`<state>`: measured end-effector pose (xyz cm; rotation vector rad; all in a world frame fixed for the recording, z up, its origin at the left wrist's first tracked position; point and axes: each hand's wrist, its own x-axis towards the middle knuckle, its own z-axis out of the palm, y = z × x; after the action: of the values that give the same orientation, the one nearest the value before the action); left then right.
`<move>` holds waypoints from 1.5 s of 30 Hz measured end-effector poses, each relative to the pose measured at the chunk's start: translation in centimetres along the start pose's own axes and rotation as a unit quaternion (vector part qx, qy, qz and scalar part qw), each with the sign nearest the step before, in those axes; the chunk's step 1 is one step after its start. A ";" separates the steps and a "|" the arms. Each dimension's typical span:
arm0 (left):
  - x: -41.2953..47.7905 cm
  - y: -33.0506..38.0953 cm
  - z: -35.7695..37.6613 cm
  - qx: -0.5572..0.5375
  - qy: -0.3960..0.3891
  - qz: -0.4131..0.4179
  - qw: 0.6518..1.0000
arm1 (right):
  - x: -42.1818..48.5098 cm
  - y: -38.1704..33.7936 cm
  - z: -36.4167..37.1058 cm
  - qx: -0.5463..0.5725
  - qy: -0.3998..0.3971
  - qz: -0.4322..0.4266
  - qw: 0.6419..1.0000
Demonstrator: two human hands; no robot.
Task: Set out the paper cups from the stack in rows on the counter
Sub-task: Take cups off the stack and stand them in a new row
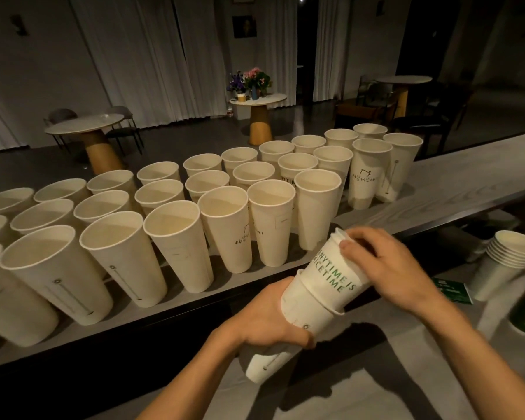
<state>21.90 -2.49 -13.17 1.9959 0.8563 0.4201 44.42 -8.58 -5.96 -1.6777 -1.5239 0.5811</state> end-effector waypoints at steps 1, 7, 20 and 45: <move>-0.3 -0.2 -0.1 -0.013 -0.003 0.002 1.000 | 0.3 0.0 -0.7 0.009 -0.016 0.002 1.000; -0.2 1.5 0.4 -0.148 -0.026 0.023 0.988 | 0.1 0.9 0.2 0.088 -0.109 0.013 0.990; -0.1 5.1 0.7 0.149 0.138 -0.005 0.979 | -0.5 0.7 4.2 0.001 -0.062 0.053 0.997; 0.2 3.1 0.0 0.000 0.039 -0.042 0.998 | 0.7 1.9 -0.6 0.351 0.063 0.056 0.932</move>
<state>23.25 -3.47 -10.54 1.9461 0.9849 0.4531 46.23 -8.02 -7.01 -1.2109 -0.9587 0.9289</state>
